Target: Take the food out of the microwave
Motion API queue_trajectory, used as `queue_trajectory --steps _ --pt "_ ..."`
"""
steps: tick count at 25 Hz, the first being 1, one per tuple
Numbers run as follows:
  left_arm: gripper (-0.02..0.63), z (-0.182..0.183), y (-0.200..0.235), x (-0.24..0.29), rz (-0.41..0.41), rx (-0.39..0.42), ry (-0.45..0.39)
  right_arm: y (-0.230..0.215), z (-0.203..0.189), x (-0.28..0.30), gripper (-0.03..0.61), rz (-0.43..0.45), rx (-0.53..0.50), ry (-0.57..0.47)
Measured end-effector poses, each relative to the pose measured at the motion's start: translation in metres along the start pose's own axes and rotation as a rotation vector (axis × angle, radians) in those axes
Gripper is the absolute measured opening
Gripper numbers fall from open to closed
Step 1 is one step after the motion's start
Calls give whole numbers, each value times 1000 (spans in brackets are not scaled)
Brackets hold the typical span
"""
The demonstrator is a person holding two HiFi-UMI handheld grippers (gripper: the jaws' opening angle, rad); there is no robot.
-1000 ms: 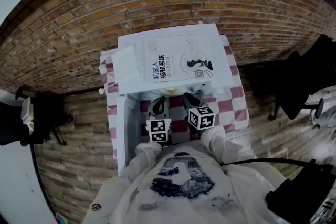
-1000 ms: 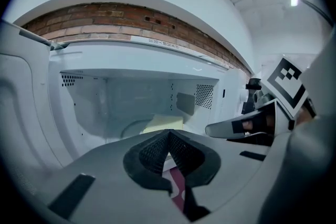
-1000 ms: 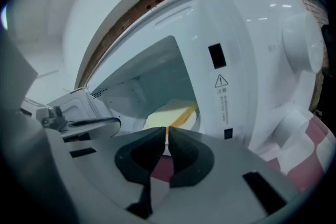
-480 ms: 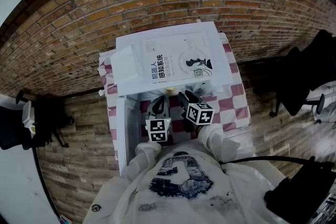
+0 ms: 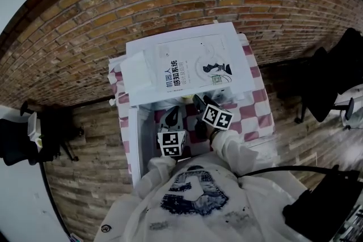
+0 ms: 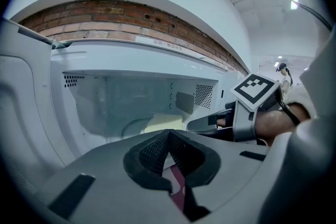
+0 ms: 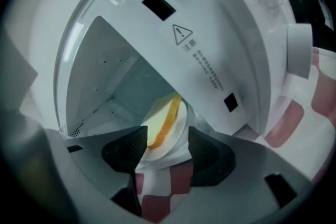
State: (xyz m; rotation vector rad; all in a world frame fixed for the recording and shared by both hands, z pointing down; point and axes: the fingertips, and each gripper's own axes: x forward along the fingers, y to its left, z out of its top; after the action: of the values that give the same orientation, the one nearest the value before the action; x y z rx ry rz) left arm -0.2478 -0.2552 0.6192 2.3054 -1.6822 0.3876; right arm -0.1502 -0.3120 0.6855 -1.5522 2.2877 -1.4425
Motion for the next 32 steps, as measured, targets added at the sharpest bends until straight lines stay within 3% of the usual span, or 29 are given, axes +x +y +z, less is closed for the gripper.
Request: queue_trajectory --steps 13,26,32 --pt "9 0 7 -8 3 -21 9 -5 -4 16 231 -36 145 -6" --pt "9 -1 13 -14 20 -45 11 -17 -2 23 67 -57 275 -5" --pt "9 -3 13 -14 25 -46 20 -18 -2 23 48 -19 329 1"
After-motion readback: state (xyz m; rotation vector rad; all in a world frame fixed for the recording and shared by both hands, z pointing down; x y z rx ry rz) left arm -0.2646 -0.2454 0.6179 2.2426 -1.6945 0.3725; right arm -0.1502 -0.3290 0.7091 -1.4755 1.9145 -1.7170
